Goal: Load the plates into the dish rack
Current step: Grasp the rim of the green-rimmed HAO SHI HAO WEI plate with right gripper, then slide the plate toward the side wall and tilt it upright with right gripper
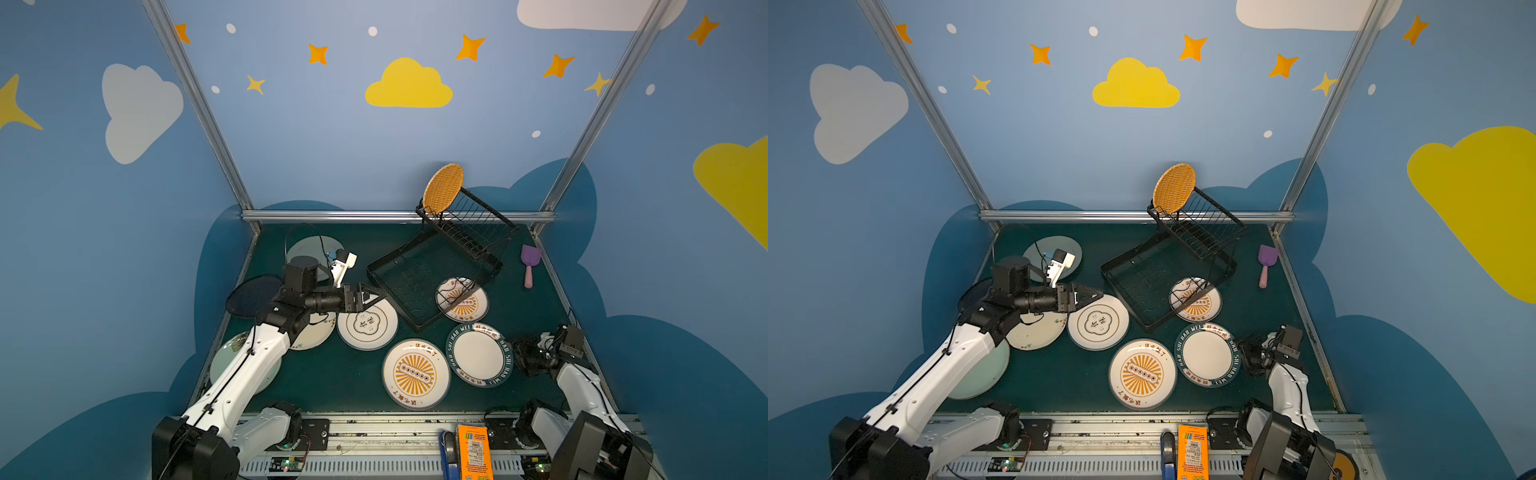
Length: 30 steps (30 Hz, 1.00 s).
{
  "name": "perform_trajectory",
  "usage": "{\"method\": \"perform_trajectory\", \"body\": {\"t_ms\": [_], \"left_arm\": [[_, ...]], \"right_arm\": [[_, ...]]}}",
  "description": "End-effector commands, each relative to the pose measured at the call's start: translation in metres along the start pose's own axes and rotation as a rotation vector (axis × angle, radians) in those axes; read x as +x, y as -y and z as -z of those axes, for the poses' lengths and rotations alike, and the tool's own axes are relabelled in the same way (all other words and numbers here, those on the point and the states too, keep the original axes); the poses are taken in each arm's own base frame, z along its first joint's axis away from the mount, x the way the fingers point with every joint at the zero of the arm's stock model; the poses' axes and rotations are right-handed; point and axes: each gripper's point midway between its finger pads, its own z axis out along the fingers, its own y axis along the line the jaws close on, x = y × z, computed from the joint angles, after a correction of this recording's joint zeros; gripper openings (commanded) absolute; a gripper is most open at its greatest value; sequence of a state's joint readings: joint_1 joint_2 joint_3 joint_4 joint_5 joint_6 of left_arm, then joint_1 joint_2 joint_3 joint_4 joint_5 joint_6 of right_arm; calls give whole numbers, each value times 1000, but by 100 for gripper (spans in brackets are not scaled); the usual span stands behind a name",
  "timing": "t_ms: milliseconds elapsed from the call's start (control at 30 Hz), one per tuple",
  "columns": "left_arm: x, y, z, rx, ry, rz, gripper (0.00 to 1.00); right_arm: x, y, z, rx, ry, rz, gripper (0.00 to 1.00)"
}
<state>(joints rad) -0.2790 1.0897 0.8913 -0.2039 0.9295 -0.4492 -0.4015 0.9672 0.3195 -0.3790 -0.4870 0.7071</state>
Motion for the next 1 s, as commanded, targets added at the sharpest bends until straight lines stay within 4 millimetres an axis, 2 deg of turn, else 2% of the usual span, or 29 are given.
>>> {"method": "perform_trajectory", "body": {"t_ms": [0, 267, 367, 733, 967], "left_arm": [[-6, 3, 4, 2, 33, -22, 100], [-8, 0, 6, -5, 46, -11, 100], [-8, 2, 7, -2, 49, -13, 100], [-12, 2, 10, -4, 66, -11, 100], [-14, 0, 12, -12, 79, -7, 100]], "right_arm": [[18, 15, -1, 51, -62, -33, 55], [29, 19, 7, 75, -91, -2, 55], [38, 25, 7, 100, -115, -36, 49], [46, 37, 14, 178, -106, -32, 47], [43, 38, 11, 188, -100, -23, 29]]}}
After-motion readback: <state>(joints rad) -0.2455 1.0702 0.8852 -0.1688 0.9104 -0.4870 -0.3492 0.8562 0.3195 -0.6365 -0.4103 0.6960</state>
